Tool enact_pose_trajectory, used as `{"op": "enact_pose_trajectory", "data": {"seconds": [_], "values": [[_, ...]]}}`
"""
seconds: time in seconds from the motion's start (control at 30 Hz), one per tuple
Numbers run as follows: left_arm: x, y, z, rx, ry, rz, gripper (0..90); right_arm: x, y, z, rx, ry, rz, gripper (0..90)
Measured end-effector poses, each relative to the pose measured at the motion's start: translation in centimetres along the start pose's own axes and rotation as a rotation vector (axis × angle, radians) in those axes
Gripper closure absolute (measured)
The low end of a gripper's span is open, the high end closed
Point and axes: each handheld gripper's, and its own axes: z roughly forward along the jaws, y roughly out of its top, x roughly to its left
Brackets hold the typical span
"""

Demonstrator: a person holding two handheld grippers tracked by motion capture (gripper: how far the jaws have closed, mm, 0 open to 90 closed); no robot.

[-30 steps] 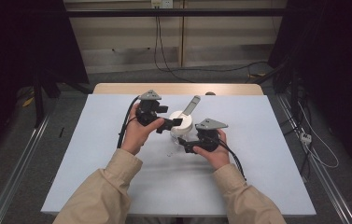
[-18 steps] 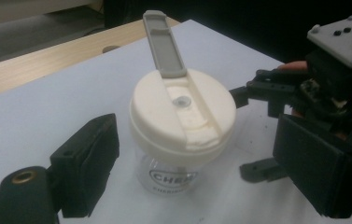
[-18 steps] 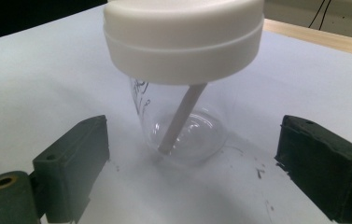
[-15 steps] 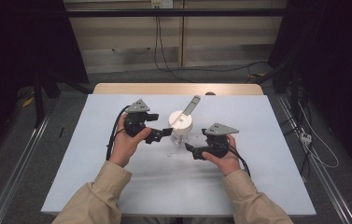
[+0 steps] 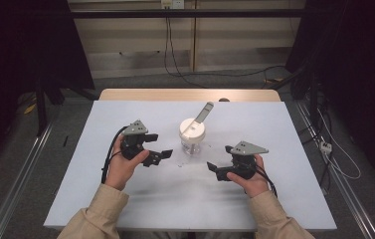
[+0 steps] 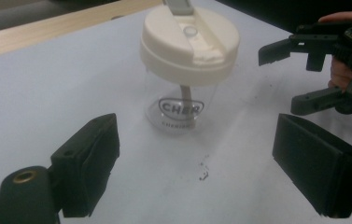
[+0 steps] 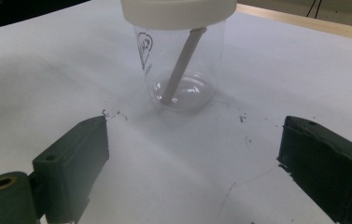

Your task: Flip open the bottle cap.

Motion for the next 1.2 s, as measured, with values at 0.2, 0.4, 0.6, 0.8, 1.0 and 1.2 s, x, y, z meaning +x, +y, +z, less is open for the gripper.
{"op": "enact_pose_trajectory", "data": {"seconds": [0.2, 0.4, 0.6, 0.8, 1.0, 1.2], "values": [[0.0, -1.4, -0.3, 0.011, 0.005, -0.015, 14.6, -0.2, -0.4, -0.5, 0.014, 0.001, -0.001, 7.8], [-0.1, -2.2, -0.8, 0.012, 0.012, -0.012, 14.5, -0.2, -0.7, -1.0, 0.012, -0.004, 0.003, 7.7], [0.3, -3.5, -1.5, 0.022, 0.031, -0.024, 14.5, -0.4, -1.2, -1.9, 0.023, 0.005, 0.017, 7.0], [0.4, -4.3, -2.0, 0.024, 0.035, -0.022, 14.5, -0.6, -1.6, -2.7, 0.024, -0.003, 0.011, 6.7], [0.6, -4.9, -2.5, 0.033, 0.046, -0.021, 14.4, -0.9, -2.0, -3.4, 0.018, -0.018, 0.018, 6.7], [1.1, -5.8, -3.1, 0.023, 0.053, -0.040, 14.3, -0.9, -2.3, -3.8, 0.007, -0.020, 0.014, 6.9]]}}
